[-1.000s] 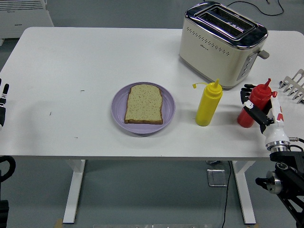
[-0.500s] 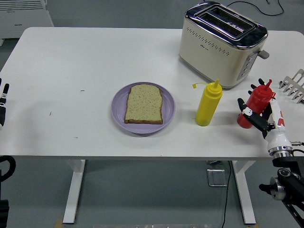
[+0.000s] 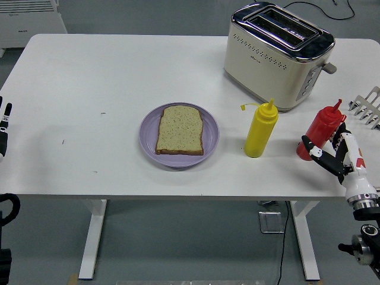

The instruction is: Pick up the cup,pour liquid into bread,place the cup on the desk

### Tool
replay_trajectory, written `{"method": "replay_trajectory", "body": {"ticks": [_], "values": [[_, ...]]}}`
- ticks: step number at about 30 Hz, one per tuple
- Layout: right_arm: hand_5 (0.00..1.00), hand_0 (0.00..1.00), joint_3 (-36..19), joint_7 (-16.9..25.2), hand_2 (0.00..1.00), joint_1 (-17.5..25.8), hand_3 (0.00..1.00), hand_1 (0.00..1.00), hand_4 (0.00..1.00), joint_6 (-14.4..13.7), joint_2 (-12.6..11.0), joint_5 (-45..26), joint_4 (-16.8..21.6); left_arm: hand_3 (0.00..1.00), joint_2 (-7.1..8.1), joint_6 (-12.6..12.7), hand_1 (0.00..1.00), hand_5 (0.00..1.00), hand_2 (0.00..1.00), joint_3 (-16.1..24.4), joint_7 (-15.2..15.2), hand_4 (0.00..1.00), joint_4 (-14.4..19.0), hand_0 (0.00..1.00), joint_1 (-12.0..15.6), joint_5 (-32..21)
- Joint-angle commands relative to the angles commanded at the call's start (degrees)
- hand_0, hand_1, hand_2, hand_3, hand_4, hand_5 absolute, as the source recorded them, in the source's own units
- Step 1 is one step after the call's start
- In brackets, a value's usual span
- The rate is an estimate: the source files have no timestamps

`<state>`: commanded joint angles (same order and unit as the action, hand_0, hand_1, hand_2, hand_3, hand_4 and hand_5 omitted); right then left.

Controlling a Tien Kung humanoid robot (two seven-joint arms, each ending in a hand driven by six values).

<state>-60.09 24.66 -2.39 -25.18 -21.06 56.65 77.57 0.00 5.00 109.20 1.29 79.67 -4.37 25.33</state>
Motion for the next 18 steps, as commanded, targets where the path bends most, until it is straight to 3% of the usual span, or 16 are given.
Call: {"method": "replay_trajectory", "body": {"ticks": [6, 12, 18], "values": [[0.252, 0.948, -3.9, 0.3, 0.965, 4.4, 0.998, 0.878, 0.833, -0.4, -2.0, 0.4, 2.6, 0.651, 0.00, 0.0, 0.728, 0.942, 0.723, 0.0, 0.0, 0.527, 0.0, 0.778, -0.1, 0.1], [0.238, 0.942, -9.9, 0.7, 0.960, 10.2, 0.998, 0.877, 0.837, -1.8, -1.6, 3.1, 3.1, 0.654, 0.00, 0.0, 0.730, 0.941, 0.724, -0.2, 0.0, 0.526, 0.1, 0.779, -0.3, 0.1], [0.217, 0.928, -16.4, 0.6, 0.950, 12.0, 0.998, 0.869, 0.826, -2.1, -0.2, 2.3, 3.9, 0.655, 0.04, 0.0, 0.730, 0.943, 0.723, -0.1, 0.0, 0.527, 0.3, 0.779, -0.4, 0.1]]}}
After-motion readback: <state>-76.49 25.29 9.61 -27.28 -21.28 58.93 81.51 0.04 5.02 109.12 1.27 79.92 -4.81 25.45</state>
